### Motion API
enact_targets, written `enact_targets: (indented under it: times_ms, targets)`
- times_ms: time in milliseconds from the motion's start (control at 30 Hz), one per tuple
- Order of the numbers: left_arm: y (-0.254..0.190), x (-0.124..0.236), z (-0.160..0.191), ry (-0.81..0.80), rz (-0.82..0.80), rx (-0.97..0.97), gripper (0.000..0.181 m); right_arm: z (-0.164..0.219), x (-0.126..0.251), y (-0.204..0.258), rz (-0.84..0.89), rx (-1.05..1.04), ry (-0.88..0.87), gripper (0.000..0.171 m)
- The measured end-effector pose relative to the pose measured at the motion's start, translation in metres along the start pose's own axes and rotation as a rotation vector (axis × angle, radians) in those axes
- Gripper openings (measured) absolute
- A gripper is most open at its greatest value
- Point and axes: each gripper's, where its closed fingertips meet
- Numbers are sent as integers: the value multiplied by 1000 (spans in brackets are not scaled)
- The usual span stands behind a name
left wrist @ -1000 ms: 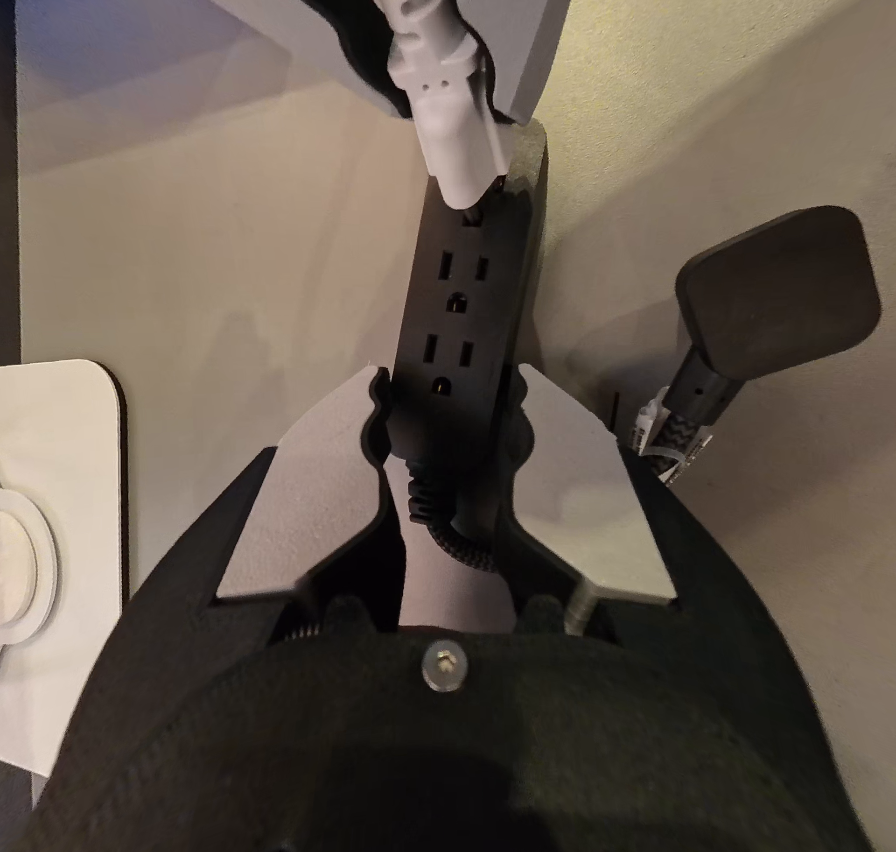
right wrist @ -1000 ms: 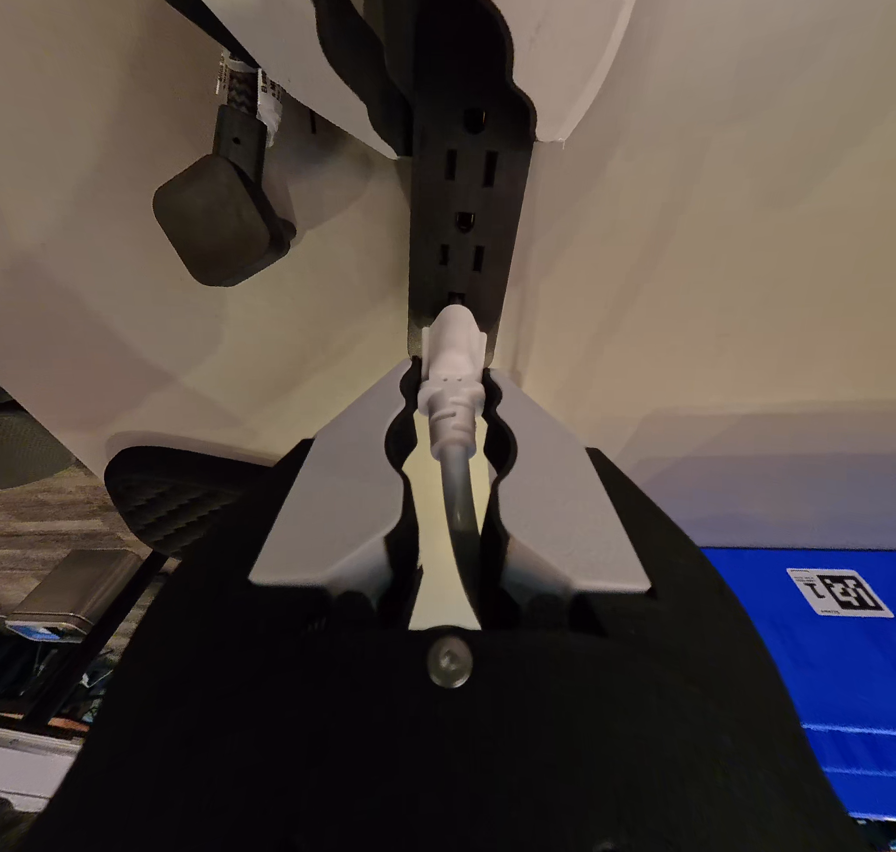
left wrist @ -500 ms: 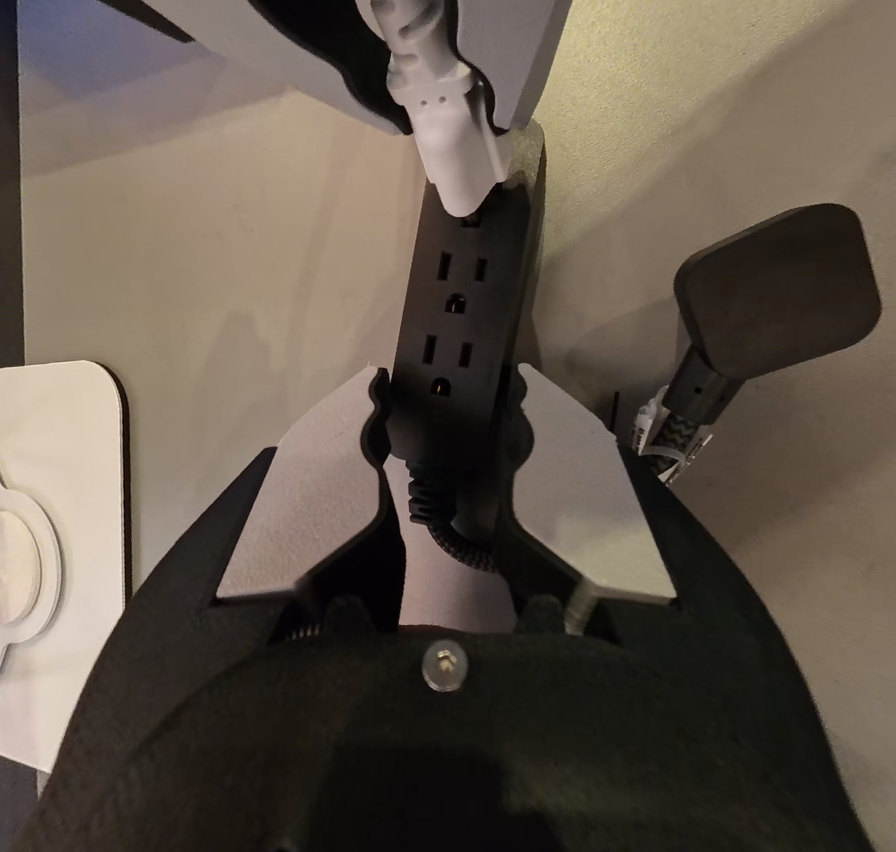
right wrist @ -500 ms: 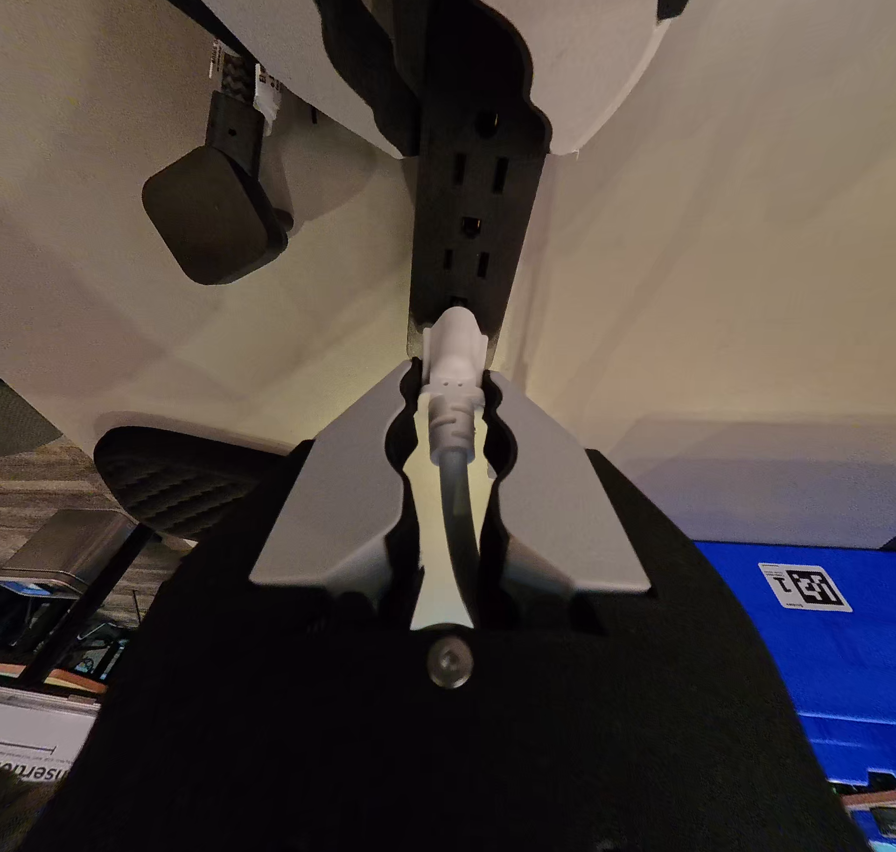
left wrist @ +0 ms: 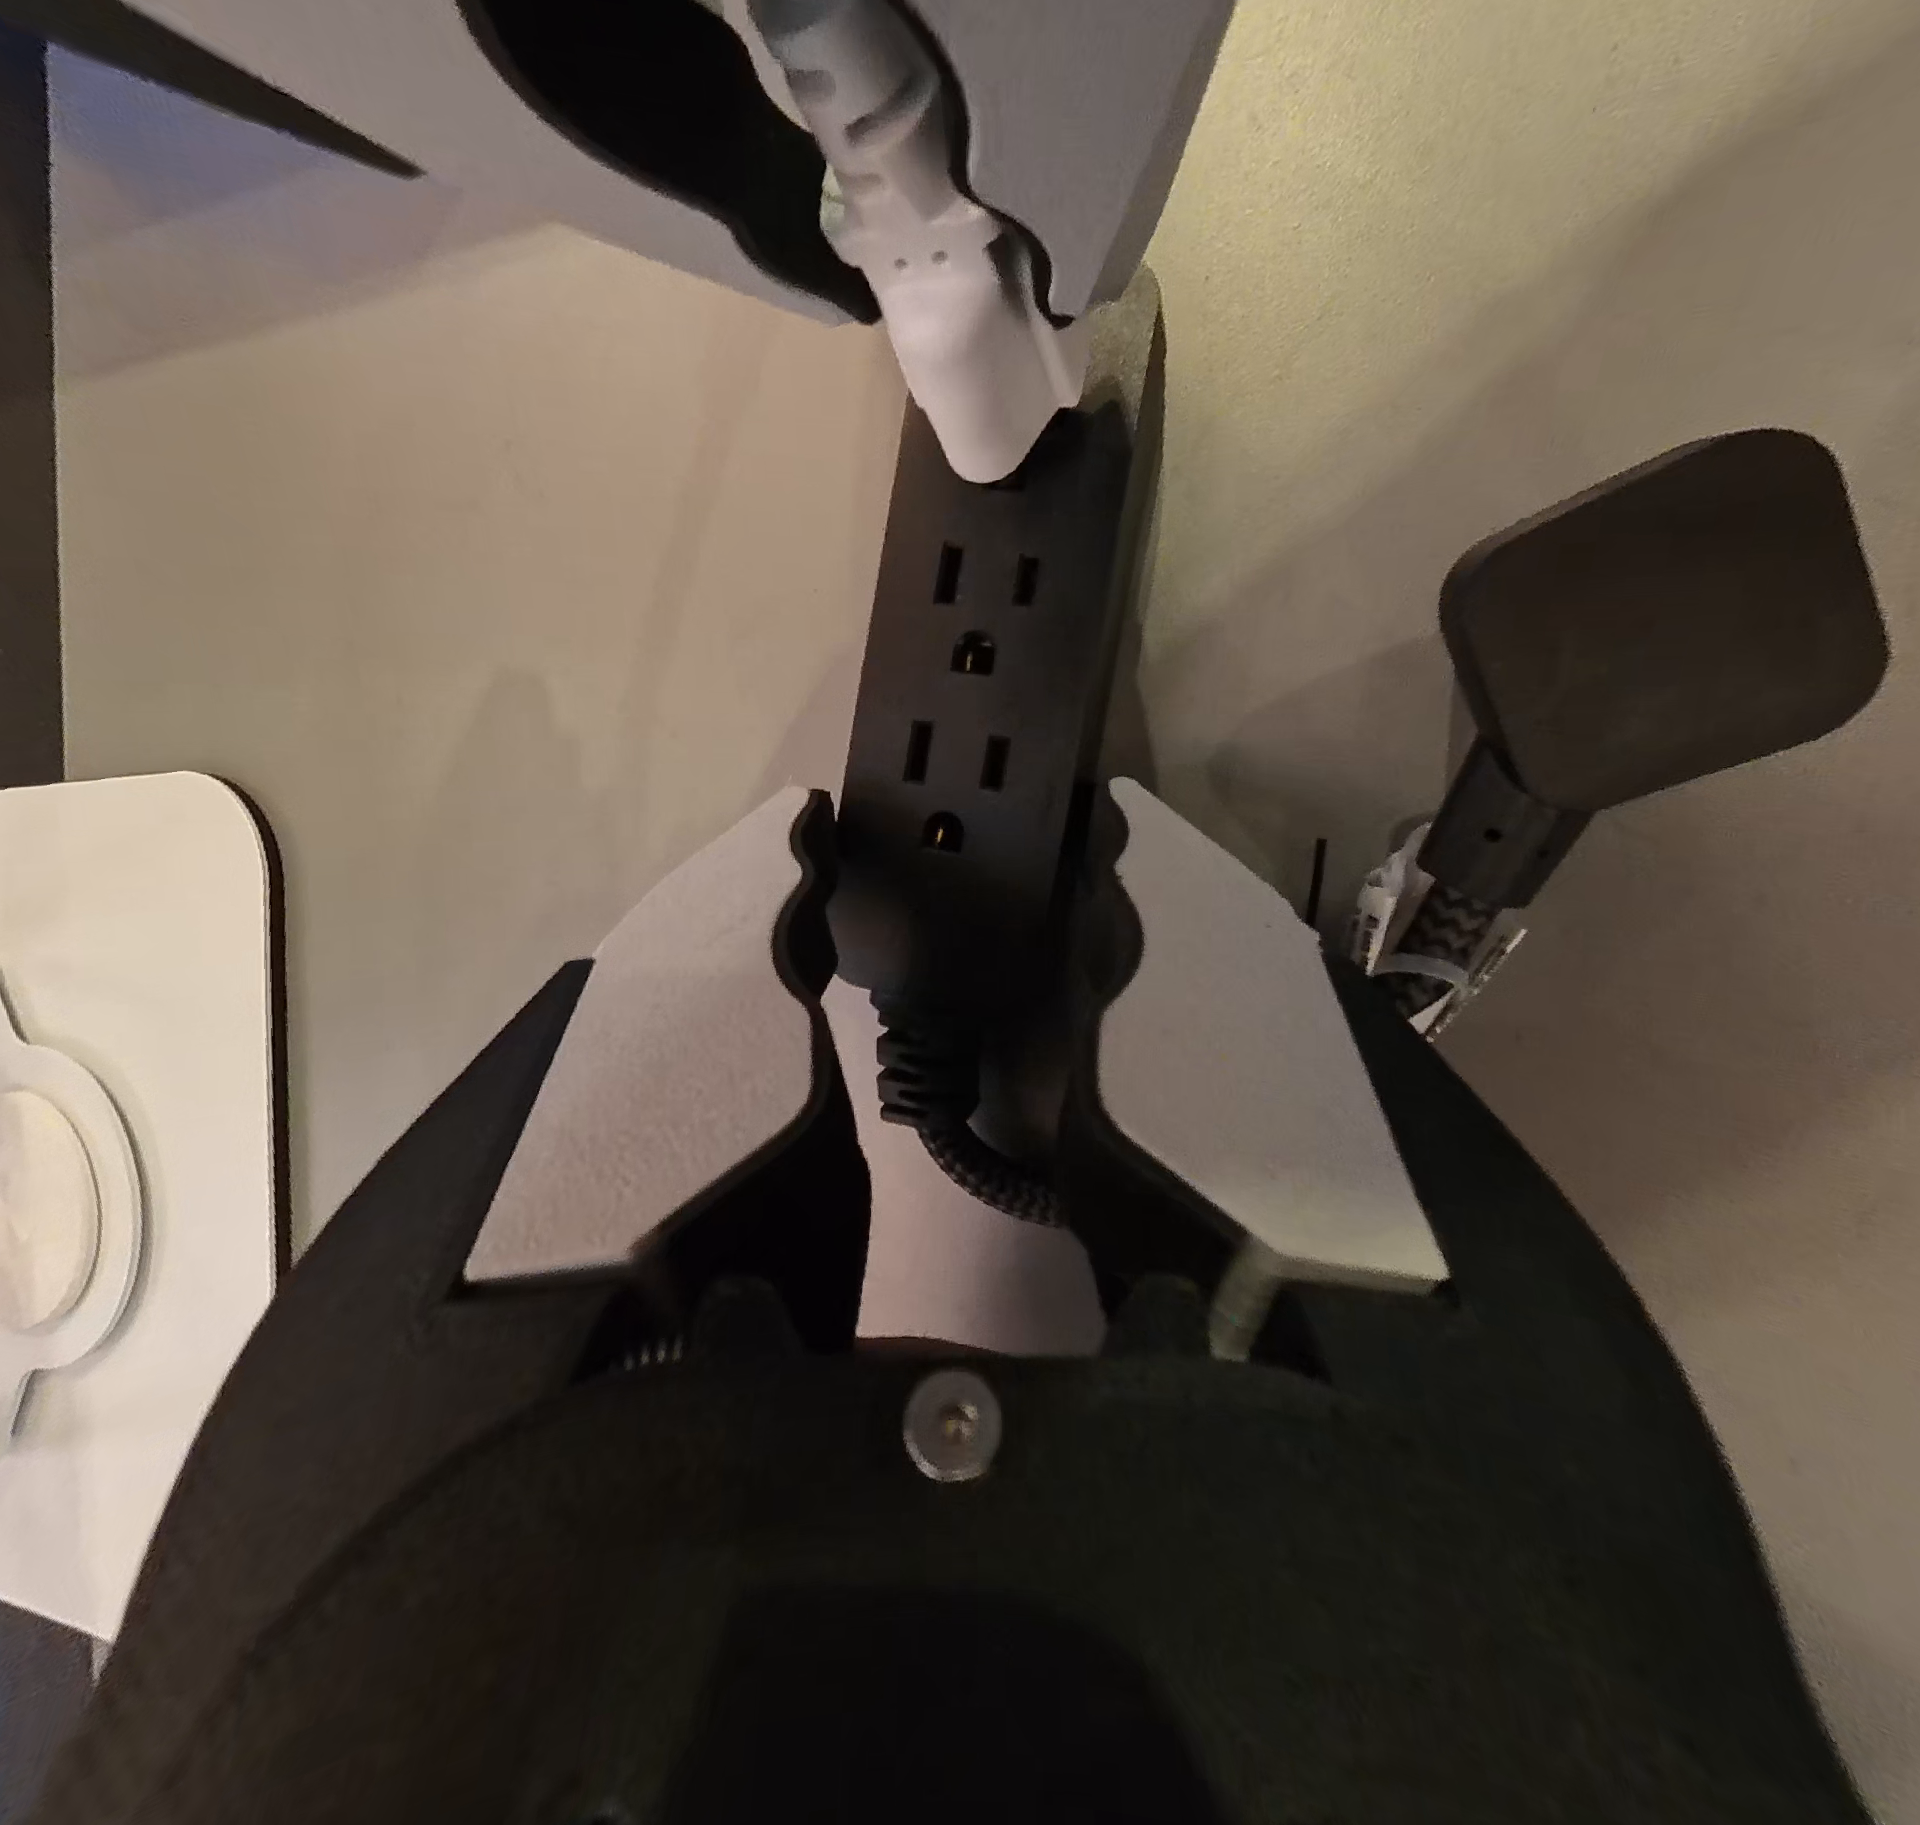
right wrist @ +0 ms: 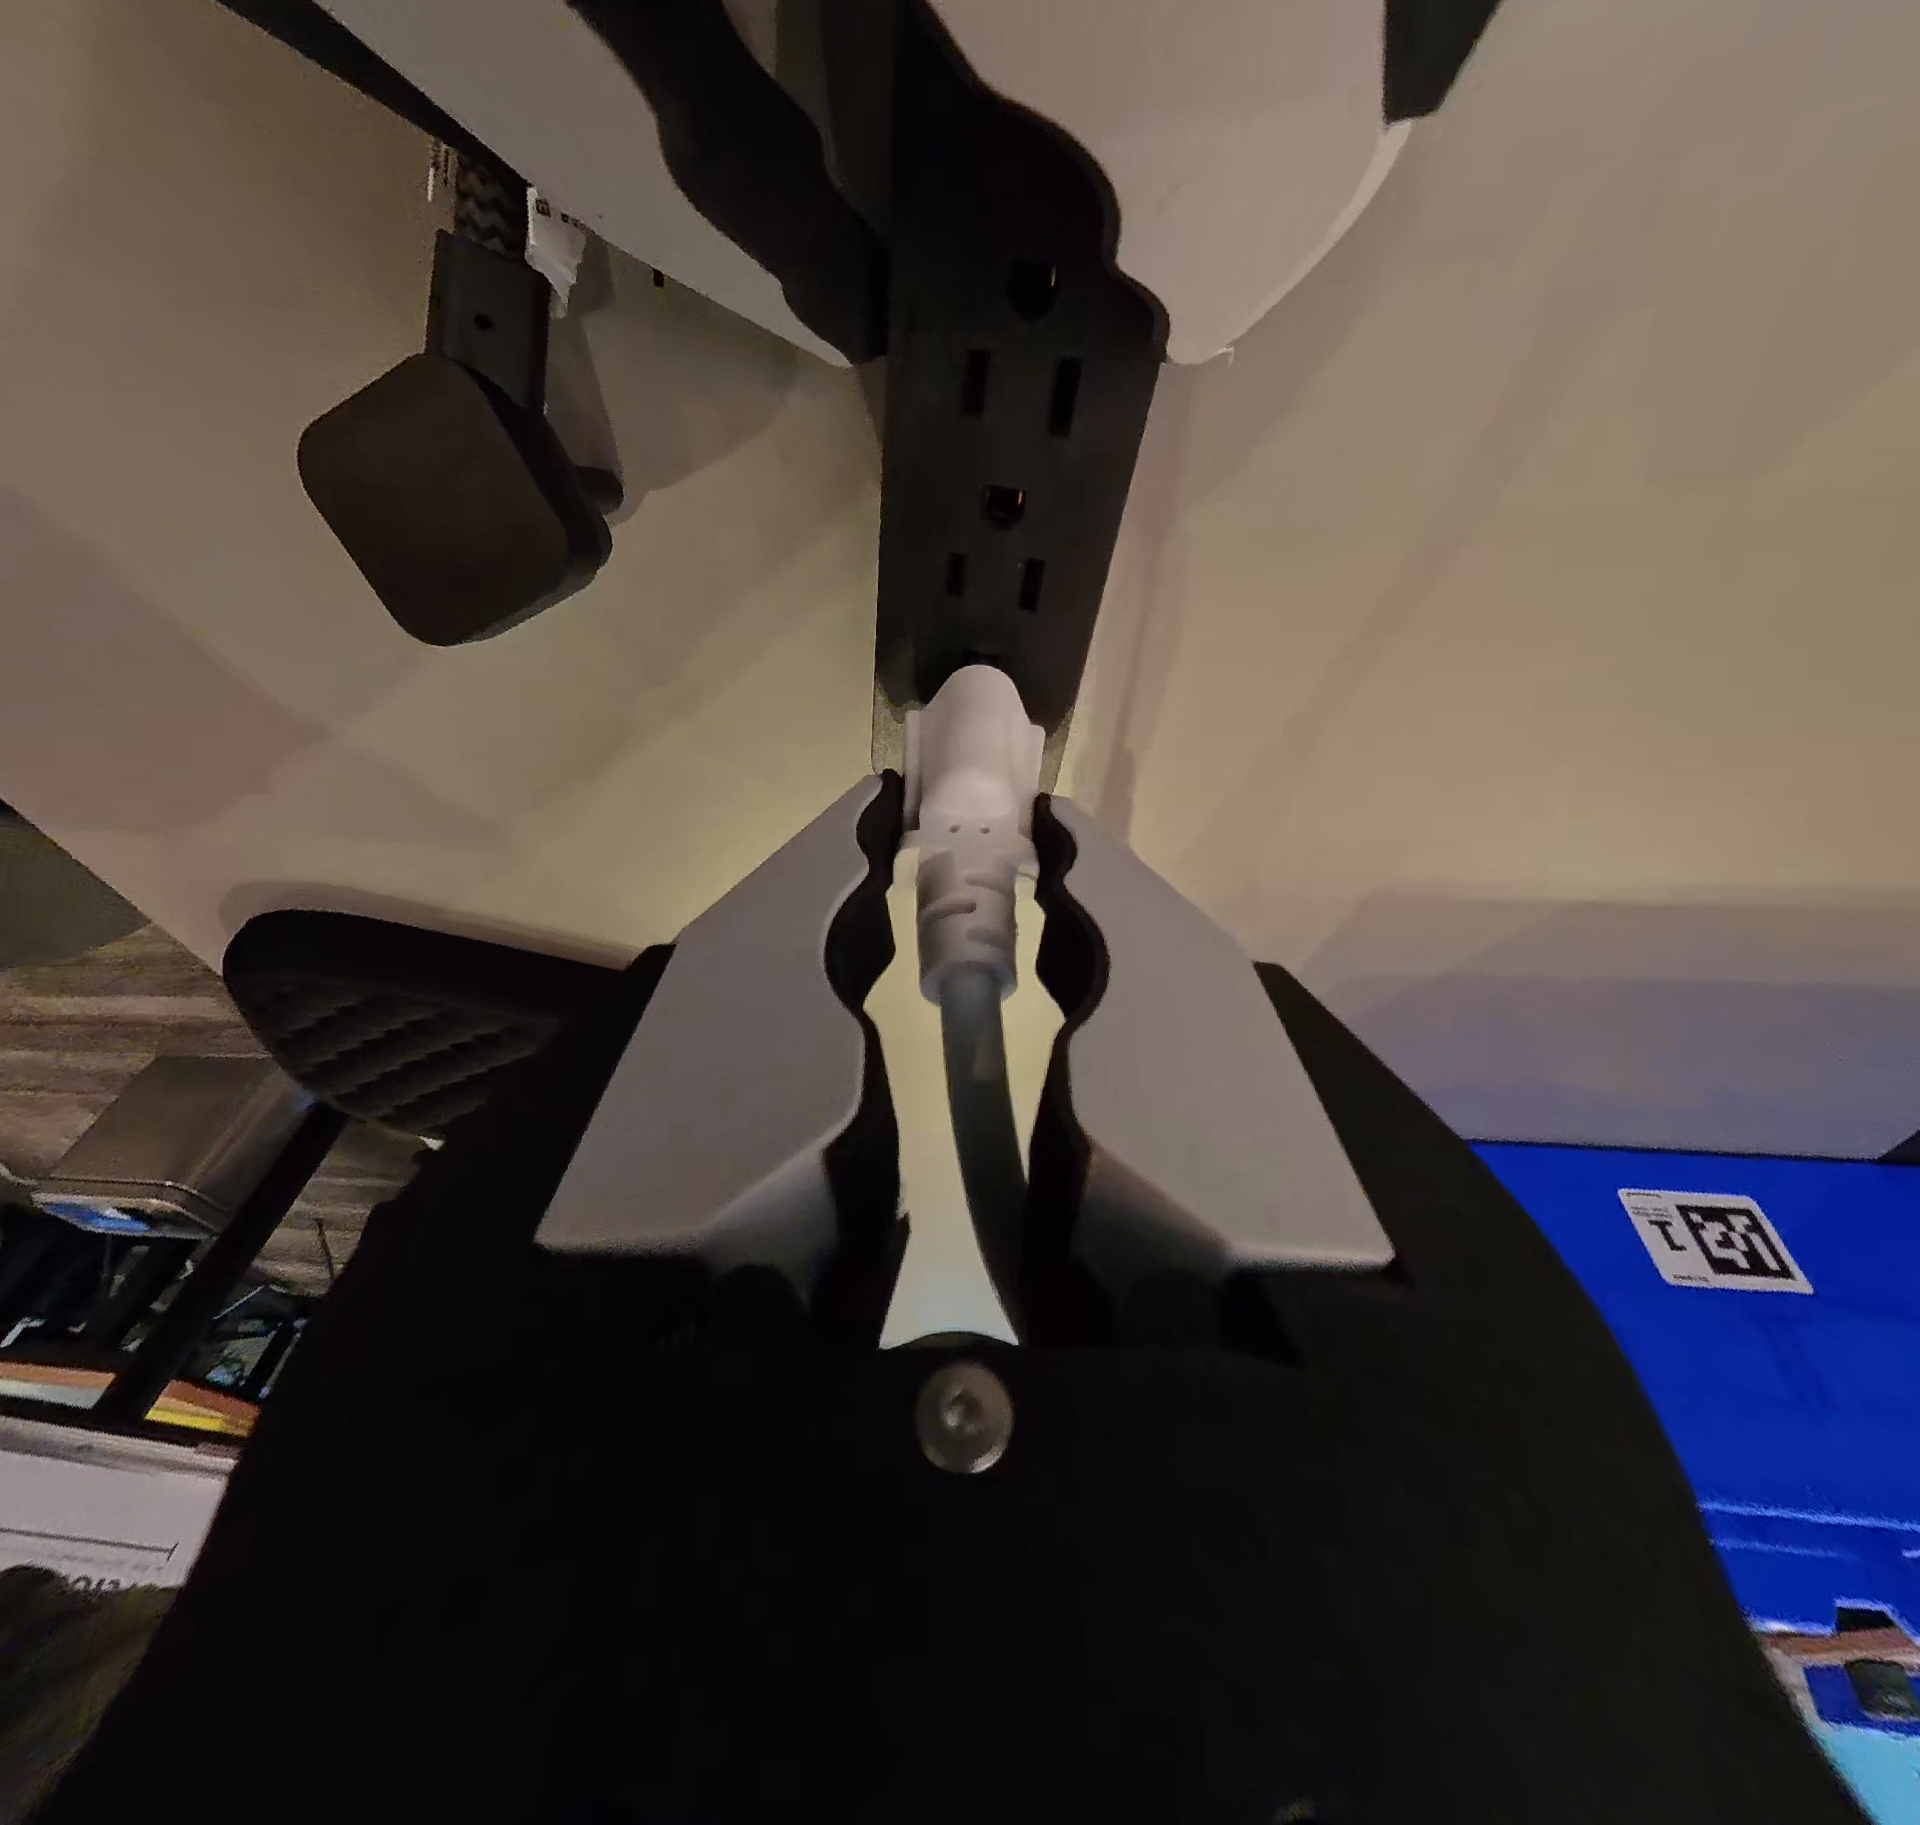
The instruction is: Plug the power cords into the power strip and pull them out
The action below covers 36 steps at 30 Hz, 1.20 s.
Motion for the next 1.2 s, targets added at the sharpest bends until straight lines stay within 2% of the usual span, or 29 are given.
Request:
enact_targets:
  times_ms: [100,333,533,867,933,1000,1067,1167,1200]
  targets:
    - [0,0,0,-2,0,-1,46,0,-1,0,-7,6,-12,21]
    - [-1,1,-1,7,-18,-40,46,-2,-6,0,96,-80,-85,20]
    - [0,0,-1,-14,-7,-11,45,-3,-9,-1,-6,-35,-49,20]
    - [0,0,-1,-22,-11,-19,45,-4,-10,-1,72,-81,-43,20]
    - [0,0,0,-23,-10,-22,46,-5,-9,-1,68,-82,-87,22]
    - [0,0,-1,-22,-11,-26,45,-19,0,3,48,-80,-227,31]
    - [0,0,-1,-23,-8,-26,45,-24,10,1,53,-74,-306,24]
    - [0,0,-1,-26,-2,-28,45,-17,11,-2,70,-59,-298,15]
    - [-1,-1,-2,-31,0,-29,45,-14,10,0,65,-49,-290,19]
Point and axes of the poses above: each gripper's, where its closed fingertips meet, x back along the fingers, z out of its underside, y = z × x across the jaws
